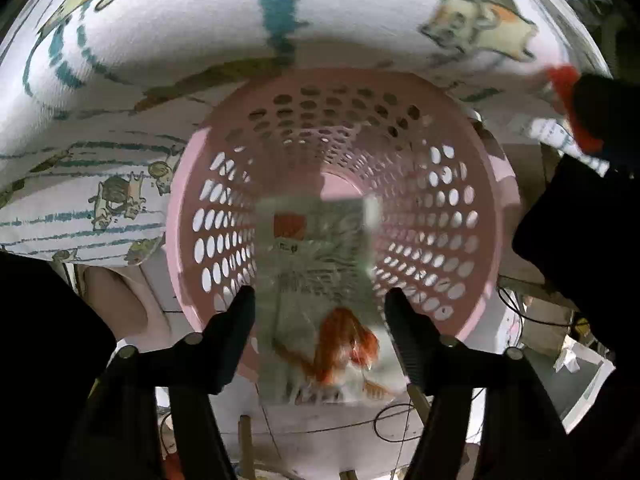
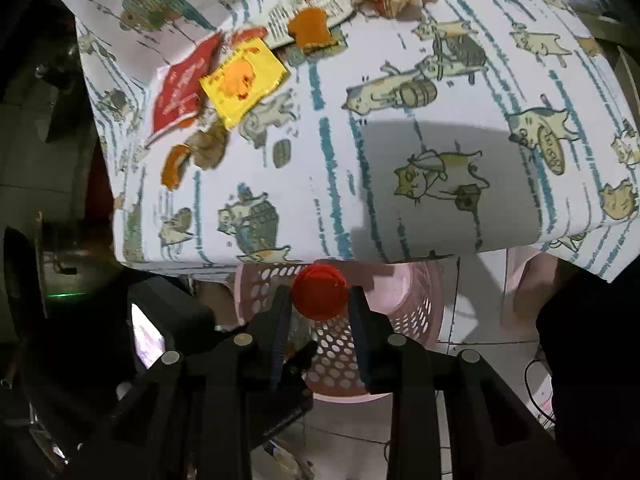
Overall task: Collect trash
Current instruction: 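Carry the wrapper over the pink basket and open the left tool, then lower the left tool and grasp the orange food scrap on the cloth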
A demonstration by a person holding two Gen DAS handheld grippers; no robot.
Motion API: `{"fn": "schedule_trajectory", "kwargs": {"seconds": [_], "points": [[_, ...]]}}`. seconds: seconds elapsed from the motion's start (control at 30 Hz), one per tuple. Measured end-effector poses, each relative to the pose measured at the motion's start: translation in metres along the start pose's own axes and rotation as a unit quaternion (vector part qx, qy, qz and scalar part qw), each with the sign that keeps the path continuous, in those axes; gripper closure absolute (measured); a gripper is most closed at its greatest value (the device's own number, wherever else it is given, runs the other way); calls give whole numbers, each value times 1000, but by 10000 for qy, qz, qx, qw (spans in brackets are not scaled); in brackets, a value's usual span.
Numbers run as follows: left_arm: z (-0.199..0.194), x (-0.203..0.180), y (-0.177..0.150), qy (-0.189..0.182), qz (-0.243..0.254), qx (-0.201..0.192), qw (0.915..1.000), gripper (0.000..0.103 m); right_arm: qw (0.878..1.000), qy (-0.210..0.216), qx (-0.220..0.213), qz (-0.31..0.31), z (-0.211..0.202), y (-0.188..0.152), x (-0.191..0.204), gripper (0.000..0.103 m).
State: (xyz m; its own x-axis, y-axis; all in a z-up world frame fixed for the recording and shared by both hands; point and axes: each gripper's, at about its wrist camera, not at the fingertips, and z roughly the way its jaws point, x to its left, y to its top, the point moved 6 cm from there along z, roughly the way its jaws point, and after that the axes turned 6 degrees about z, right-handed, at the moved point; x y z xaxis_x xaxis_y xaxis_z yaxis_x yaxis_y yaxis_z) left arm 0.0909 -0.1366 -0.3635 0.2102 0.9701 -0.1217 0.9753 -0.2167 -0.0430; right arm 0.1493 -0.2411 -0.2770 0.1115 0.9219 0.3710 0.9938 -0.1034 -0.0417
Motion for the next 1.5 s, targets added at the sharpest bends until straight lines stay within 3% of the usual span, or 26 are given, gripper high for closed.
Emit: {"fn": "schedule_trajectory", "kwargs": {"seconds": [0.13, 0.33, 0.43, 0.57, 0.73, 1.03, 1.37, 1.5], "points": [[8, 5, 0, 230, 62, 85, 9997, 13, 9995, -268, 49, -133, 16, -1, -3, 72], [4, 4, -1, 214, 106, 53, 9997, 12, 9985, -535, 30, -133, 37, 1, -12, 71], [-3, 9, -2, 212, 66, -16, 9998, 12, 9976, -658, 75, 205, 49, 2, -24, 46], [-11, 16, -5, 286, -70, 67, 9995, 12, 9959, -858, 89, 256, 52, 1, -33, 46], [-21, 21, -12, 320, -251, 481, 9980, 17, 9981, -450, -66, 411, 27, 0, -23, 46], [-104, 11, 8, 193, 88, -383, 9990, 17, 9912, -346, -1196, -456, -48, 7, 29, 46], [-137, 35, 26, 26, -201, -769, 9968, 17, 9871, -221, -1551, -332, -83, 23, 28, 46], [-161, 43, 33, 258, -141, -1174, 9926, 17, 9869, -158, -1587, -239, -90, 29, 20, 46]]}}
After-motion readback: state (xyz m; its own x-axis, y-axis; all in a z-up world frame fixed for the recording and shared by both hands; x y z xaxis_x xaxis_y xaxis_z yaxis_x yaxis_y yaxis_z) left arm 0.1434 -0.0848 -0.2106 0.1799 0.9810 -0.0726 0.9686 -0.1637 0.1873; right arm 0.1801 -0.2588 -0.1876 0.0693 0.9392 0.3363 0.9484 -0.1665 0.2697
